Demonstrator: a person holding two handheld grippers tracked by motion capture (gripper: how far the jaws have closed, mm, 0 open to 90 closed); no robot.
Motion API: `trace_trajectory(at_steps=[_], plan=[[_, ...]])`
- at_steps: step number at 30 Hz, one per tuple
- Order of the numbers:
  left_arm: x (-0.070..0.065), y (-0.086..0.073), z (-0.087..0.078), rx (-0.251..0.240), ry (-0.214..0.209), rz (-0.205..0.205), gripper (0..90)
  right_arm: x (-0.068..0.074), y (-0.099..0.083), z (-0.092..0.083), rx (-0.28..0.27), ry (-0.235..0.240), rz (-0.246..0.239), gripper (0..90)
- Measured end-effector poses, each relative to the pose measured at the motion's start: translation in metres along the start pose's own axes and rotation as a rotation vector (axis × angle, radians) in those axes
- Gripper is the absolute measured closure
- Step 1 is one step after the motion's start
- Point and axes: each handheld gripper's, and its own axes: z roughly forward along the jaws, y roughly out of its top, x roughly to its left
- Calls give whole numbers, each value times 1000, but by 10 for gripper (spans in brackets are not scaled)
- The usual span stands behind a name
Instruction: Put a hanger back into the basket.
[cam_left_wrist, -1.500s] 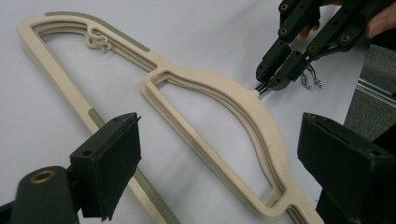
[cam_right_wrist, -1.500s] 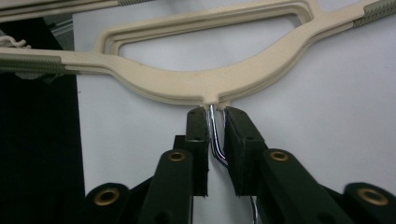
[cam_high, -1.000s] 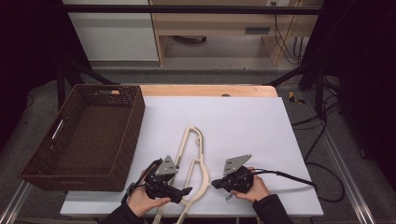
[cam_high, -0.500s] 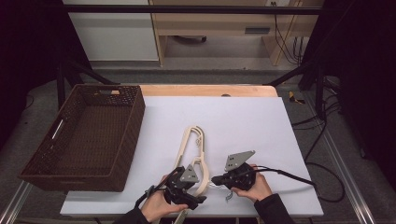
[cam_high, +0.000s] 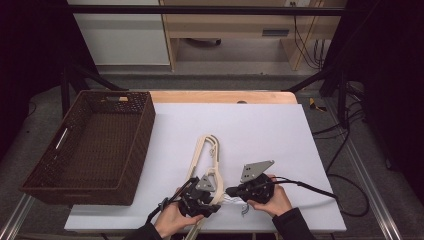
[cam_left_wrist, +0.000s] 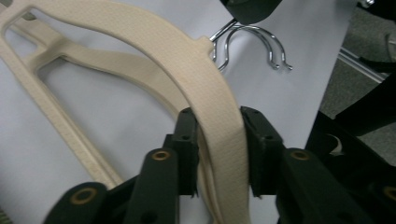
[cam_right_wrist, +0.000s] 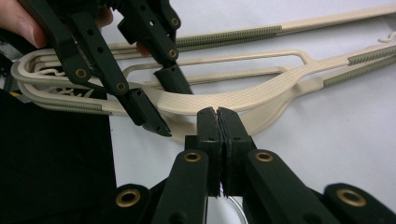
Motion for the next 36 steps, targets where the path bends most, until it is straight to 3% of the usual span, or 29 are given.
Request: trace_trajectory(at_steps=[6,10,19,23,28,36], plan=[[-1,-1,-4,-18,30,-24,722,1,1,-2,-7,-6,-3,875],[0,-1,-10,-29,40,-36,731,1,4,-10,-59,-19,7,779],[3,-2,-27,-56,44,-48,738,0,7,-54,-253,-144,23,576],[6,-3,-37,-83,49,-53,742,-8,0,-63,-279,-196,62,532],[9,-3,-46,-106,65,-58,749,-11,-3,-52,-262,-196,77,505],[13,-3,-54,-121,76,-66,754,-5,-1,-22,-284,-136,65,449]])
